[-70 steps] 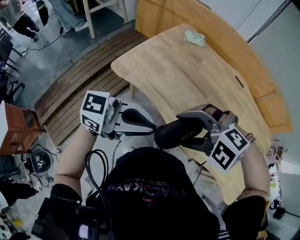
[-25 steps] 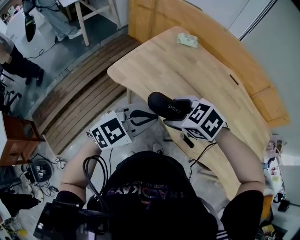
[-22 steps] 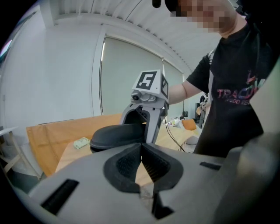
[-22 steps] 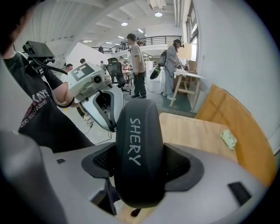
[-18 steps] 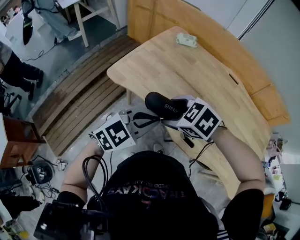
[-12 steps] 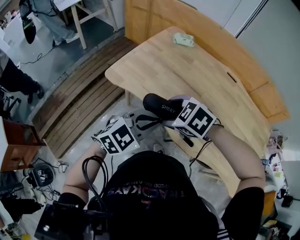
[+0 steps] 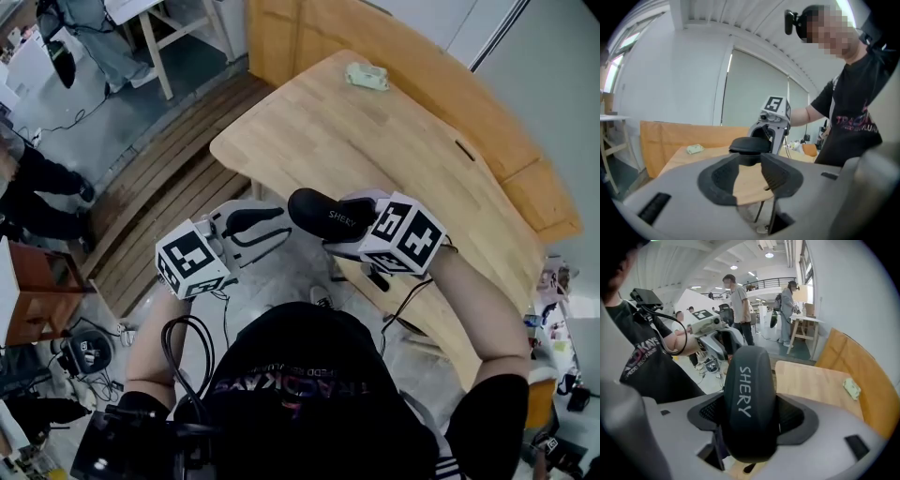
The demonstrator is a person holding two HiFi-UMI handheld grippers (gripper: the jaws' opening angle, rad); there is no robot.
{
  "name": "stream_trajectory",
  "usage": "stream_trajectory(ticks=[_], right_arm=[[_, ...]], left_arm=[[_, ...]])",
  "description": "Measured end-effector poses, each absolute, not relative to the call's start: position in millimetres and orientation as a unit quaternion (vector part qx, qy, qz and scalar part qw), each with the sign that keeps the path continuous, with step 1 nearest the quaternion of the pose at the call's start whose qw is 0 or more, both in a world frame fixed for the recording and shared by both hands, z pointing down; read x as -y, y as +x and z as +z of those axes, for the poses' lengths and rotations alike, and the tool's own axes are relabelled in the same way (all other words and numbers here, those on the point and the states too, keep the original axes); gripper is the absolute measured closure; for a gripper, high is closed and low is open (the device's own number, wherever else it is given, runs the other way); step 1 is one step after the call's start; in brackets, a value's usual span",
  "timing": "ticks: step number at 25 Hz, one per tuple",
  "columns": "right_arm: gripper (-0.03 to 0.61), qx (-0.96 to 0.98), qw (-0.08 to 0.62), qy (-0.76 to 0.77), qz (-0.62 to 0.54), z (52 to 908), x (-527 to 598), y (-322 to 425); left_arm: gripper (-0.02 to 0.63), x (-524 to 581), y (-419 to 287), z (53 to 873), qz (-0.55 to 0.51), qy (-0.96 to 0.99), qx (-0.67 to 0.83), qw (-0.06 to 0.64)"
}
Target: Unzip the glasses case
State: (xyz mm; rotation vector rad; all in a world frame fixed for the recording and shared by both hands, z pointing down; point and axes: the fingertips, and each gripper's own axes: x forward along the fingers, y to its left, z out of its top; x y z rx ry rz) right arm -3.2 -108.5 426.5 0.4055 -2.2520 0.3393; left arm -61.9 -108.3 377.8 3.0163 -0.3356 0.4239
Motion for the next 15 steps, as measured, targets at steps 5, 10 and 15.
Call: stream_trajectory(ticks=[5,10,15], right_arm=[[0.232,0.903,0.399,0.111,0.115,416,92,-13],[0.232,0.901,0.423,0.066,0.074,411,74,-23],[0.232,0.89,0.453,0.033,0.04,411,61,-29]], left_arm=[[0.261,105,-58,373,0.109,0.985,0.069,0.111],[0.244,89,-35,367,0.108,0.987,0.011,0.117],[0.245,68,-21,372,0.147,0.982,-0.058,0.104]])
